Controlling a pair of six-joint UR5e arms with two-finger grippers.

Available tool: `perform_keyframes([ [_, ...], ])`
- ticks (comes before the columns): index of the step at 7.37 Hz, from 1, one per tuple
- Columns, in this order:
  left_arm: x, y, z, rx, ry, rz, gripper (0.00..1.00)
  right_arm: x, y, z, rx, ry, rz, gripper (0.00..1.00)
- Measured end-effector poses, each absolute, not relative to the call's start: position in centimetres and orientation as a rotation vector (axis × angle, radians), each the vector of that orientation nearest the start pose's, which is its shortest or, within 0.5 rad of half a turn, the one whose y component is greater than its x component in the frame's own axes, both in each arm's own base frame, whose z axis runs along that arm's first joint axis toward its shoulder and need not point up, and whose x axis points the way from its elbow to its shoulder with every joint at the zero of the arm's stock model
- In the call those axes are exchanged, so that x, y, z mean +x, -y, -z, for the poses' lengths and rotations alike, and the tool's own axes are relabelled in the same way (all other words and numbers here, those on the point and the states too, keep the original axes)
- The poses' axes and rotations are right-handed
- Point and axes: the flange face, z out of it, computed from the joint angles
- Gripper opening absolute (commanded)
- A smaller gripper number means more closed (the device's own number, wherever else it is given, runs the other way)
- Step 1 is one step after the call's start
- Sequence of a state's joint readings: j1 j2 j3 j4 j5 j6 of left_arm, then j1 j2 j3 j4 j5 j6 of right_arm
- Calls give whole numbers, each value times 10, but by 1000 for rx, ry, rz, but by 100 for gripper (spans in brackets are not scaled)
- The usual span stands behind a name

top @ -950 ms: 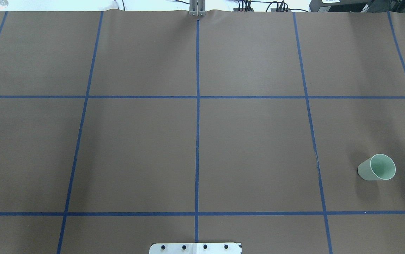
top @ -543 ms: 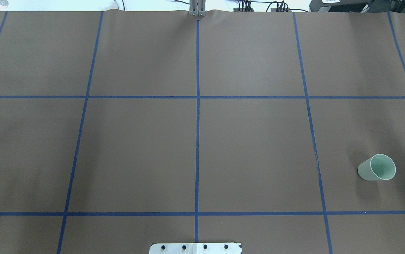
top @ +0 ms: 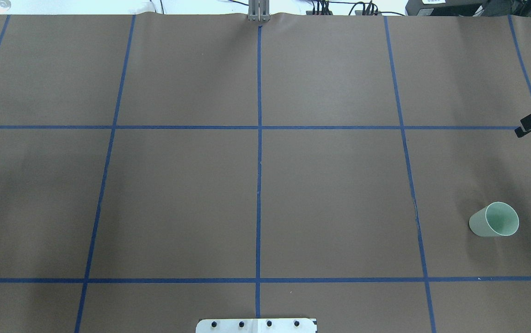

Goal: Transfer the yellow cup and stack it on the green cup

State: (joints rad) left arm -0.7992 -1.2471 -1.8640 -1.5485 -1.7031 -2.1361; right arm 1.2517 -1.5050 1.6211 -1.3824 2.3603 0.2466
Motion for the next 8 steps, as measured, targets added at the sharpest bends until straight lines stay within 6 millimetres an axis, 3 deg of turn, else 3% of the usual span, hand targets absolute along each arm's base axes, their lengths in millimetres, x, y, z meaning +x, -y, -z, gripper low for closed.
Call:
perform_keyframes([
  [3, 147, 274, -722, -76, 390, 1584, 96, -131, 534, -576, 45, 836, 220, 100],
  [8, 188, 215, -746, 30, 569, 1751, 99, -133, 534, -577, 41, 836, 220, 100],
])
